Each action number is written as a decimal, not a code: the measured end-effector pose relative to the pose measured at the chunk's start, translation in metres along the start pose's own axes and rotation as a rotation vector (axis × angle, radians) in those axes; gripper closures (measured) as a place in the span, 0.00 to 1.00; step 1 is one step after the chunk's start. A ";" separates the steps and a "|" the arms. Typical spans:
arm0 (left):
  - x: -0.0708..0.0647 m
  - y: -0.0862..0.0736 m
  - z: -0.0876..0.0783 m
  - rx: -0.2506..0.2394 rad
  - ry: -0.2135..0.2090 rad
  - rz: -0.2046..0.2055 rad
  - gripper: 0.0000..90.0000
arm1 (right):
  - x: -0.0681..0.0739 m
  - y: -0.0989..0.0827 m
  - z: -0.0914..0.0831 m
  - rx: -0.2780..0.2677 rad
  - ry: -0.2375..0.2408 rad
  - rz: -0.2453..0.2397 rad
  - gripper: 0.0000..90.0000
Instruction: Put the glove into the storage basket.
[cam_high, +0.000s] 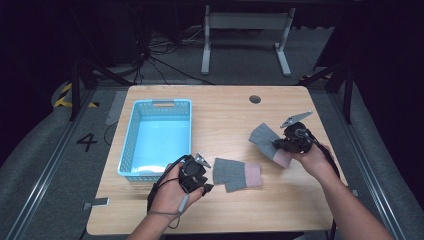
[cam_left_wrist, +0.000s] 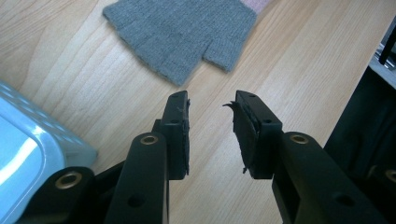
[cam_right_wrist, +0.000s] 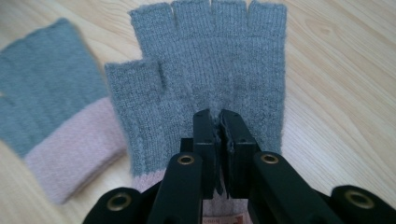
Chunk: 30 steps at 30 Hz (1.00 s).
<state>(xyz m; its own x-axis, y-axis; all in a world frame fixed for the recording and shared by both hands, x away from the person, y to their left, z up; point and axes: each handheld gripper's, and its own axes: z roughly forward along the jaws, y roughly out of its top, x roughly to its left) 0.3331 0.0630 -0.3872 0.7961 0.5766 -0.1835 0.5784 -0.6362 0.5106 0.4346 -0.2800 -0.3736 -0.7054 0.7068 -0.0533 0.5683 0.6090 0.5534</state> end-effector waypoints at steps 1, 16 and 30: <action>0.000 0.000 0.000 0.000 -0.001 0.002 0.74 | 0.000 0.000 0.000 0.000 0.000 0.000 0.96; -0.001 0.000 -0.001 -0.005 0.000 0.006 0.73 | 0.049 0.019 -0.011 -0.034 0.093 -0.181 0.95; -0.001 0.000 -0.002 -0.009 -0.010 0.010 0.72 | 0.076 0.030 -0.002 -0.027 0.182 -0.300 0.95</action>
<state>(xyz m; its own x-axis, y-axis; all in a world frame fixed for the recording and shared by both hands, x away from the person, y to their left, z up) 0.3319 0.0634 -0.3850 0.8034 0.5654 -0.1866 0.5690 -0.6370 0.5201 0.3971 -0.2088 -0.3593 -0.9049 0.4201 -0.0692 0.3140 0.7683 0.5577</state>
